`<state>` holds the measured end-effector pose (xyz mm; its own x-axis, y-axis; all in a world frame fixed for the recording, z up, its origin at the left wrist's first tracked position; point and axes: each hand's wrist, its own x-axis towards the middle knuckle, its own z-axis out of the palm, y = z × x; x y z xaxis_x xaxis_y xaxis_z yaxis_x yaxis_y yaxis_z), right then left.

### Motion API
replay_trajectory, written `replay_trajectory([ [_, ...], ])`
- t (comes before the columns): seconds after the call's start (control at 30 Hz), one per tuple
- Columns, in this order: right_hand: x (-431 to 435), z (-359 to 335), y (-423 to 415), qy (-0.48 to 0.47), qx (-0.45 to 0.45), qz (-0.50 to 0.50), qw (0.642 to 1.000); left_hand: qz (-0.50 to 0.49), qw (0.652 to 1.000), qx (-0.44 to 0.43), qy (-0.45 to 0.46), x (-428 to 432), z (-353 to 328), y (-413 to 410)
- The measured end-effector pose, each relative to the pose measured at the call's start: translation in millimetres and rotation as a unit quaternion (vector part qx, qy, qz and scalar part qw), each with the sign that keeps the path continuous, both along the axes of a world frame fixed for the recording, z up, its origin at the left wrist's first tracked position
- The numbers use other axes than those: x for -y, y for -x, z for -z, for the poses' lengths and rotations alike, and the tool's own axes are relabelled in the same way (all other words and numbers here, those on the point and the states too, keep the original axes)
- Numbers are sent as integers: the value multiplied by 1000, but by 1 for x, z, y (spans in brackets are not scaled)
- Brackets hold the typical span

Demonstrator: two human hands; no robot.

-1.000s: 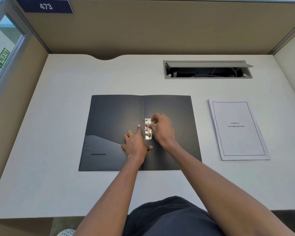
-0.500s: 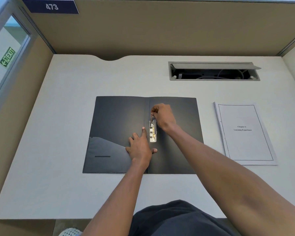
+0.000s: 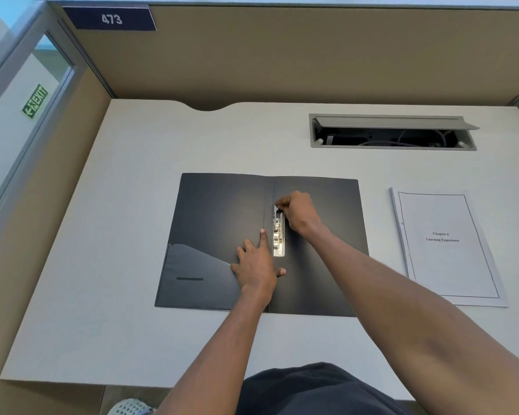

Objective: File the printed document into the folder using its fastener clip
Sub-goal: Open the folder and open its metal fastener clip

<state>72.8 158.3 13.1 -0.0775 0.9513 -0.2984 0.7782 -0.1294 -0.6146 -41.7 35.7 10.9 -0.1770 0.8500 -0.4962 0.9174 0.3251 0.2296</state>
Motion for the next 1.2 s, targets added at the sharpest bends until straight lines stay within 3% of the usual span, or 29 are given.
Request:
replay_trajectory([
  [0.73, 50, 3, -62, -54, -76, 37, 995, -16, 996, -22, -86, 22, -9, -25],
  [1.2, 84, -1, -190, -98, -75, 108, 986, 18, 984, 48, -171, 10, -27, -152],
])
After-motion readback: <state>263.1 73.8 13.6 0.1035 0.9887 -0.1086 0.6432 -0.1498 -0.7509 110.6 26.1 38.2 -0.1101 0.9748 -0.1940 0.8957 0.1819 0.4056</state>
